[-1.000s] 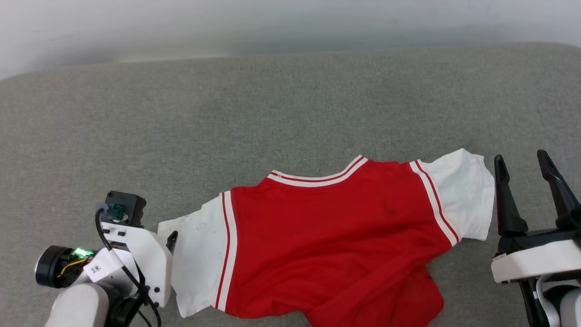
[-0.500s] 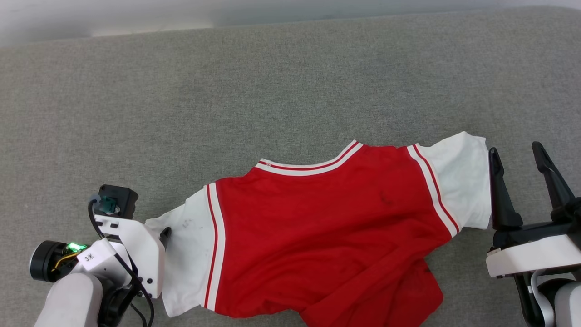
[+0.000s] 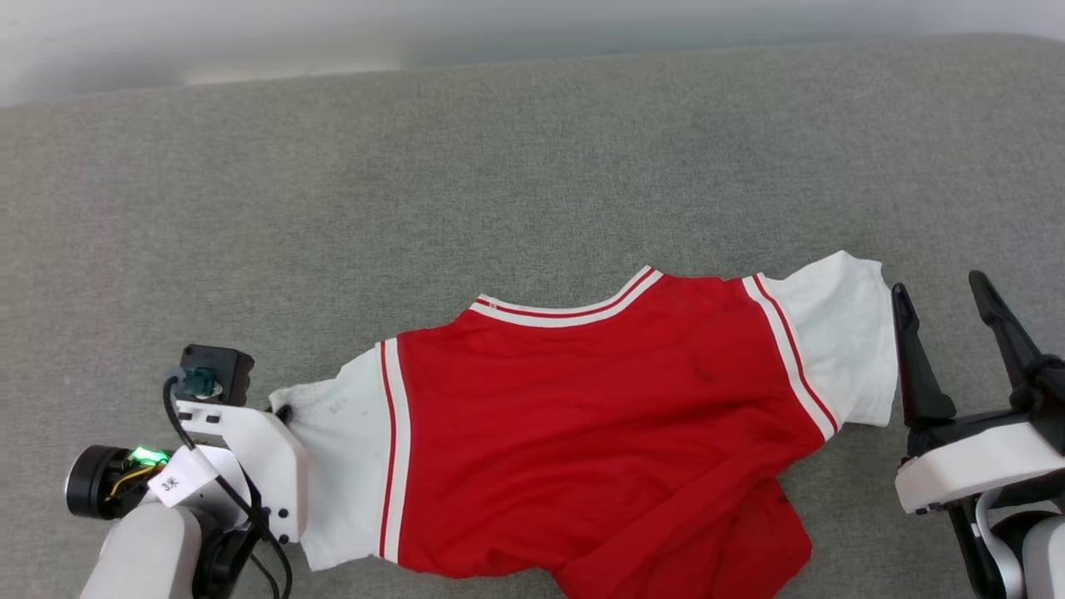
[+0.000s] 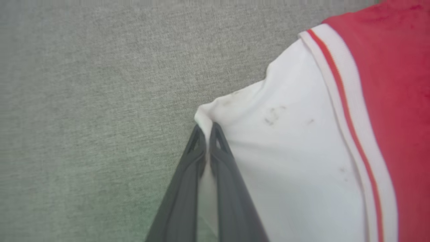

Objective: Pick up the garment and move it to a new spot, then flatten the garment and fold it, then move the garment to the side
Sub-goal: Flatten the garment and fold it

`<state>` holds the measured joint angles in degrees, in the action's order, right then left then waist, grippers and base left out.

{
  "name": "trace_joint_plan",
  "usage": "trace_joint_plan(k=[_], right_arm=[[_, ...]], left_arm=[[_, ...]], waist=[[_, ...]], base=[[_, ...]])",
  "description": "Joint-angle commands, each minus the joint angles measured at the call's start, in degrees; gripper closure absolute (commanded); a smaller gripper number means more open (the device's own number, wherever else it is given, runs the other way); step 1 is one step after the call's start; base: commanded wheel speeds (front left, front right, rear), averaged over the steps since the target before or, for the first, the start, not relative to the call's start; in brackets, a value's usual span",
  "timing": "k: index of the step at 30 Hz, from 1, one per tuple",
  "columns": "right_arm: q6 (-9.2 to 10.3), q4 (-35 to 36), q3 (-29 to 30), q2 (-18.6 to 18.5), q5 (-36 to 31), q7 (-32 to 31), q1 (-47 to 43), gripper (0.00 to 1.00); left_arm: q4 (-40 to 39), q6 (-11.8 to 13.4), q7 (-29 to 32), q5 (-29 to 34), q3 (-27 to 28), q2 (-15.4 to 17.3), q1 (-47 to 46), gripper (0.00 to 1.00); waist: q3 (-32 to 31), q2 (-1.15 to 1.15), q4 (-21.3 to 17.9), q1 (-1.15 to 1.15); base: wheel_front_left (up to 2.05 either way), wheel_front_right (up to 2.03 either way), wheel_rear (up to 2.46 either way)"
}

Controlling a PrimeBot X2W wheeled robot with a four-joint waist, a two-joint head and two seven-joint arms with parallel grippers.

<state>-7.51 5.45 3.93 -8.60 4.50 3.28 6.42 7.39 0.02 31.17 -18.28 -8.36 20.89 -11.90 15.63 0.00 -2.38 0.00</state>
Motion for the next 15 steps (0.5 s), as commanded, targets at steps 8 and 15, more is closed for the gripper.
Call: trace_joint_plan(k=[8,15], right_arm=[[0.04,0.9,-1.0,-5.6,3.0,-16.7,-0.9,0.00],[0.04,2.6,-0.5,-12.3,10.0,-40.1,3.9,0.00]], left_arm=[[-7.8,-0.3,-8.8,0.9,0.6,0.2,-0.4,1.00],[-19.7,-0.8,-7.3,1.9,-0.9,1.8,2.1,1.00]], waist=[[-3.2,0.00,2.5,0.00],[-1.6,0.00,4.6,0.00]], base=[[0.00,0.00,0.00],[0.00,0.00,0.00]])
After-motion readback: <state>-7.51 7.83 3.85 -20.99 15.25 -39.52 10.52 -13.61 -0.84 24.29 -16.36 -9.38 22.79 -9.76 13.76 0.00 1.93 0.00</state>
